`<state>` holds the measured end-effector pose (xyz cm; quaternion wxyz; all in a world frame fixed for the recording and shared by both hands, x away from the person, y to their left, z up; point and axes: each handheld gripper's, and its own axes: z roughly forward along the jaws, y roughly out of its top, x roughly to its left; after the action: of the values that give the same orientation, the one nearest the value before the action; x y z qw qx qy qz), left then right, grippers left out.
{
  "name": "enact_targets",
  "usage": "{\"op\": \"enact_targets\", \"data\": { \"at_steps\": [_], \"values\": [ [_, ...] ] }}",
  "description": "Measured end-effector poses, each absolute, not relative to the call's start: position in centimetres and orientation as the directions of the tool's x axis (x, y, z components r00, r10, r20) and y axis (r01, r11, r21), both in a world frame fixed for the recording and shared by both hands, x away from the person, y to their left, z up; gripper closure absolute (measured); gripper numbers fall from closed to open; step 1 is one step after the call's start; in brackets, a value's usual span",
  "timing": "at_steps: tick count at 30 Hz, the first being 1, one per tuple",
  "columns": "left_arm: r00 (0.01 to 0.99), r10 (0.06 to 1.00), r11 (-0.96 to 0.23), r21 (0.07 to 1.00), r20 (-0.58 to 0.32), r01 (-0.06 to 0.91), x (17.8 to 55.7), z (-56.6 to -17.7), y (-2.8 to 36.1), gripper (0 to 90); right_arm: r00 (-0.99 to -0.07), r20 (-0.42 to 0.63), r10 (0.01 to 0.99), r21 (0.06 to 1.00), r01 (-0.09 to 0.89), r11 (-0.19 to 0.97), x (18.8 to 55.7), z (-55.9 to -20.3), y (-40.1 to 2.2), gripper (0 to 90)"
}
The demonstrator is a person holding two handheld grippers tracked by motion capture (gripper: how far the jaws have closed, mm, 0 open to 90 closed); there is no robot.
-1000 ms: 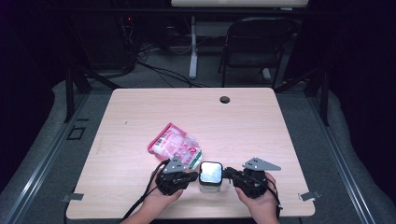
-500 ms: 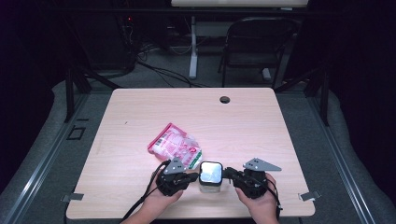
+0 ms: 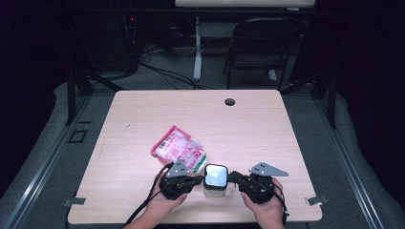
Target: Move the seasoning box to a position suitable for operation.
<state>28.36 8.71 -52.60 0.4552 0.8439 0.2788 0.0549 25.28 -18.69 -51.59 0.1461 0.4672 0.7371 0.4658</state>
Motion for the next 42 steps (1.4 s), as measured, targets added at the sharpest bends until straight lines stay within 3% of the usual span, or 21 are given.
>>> {"op": "enact_targets", "data": {
  "at_steps": [6, 7, 13, 15, 20, 42],
  "values": [
    [0.839, 0.522, -0.424, 0.806, -0.156, 0.414, 28.3, -52.3, 8.6, 90.0, -0.527, 0.216, 0.822, 0.823, 0.551, 0.137, 25.3, -51.6, -18.7, 79.5],
    [0.844, 0.513, -0.423, 0.809, -0.157, 0.408, 28.3, -52.1, 8.6, 90.0, -0.546, 0.21, 0.811, 0.825, 0.544, 0.153, 25.2, -51.6, -18.6, 74.2],
    [0.846, 0.508, -0.415, 0.815, -0.162, 0.405, 28.4, -51.7, 8.6, 90.0, -0.567, 0.178, 0.804, 0.836, 0.519, 0.181, 24.6, -51.5, -18.1, 65.2],
    [0.849, 0.503, -0.41, 0.819, -0.163, 0.401, 28.4, -51.5, 8.4, 90.0, -0.604, 0.182, 0.776, 0.842, 0.503, 0.194, 24.2, -51.3, -18.1, 58.0],
    [0.85, 0.5, -0.407, 0.822, -0.164, 0.398, 28.4, -51.2, 8.2, 90.0, -0.626, 0.132, 0.769, 0.846, 0.476, 0.242, 23.6, -51.4, -17.6, 51.7],
    [0.859, 0.49, -0.416, 0.825, -0.151, 0.383, 28.5, -50.4, 7.2, 90.0, -0.622, 0.089, 0.778, 0.844, 0.461, 0.272, 23.1, -51.6, -16.3, 41.9]
  ]
}}
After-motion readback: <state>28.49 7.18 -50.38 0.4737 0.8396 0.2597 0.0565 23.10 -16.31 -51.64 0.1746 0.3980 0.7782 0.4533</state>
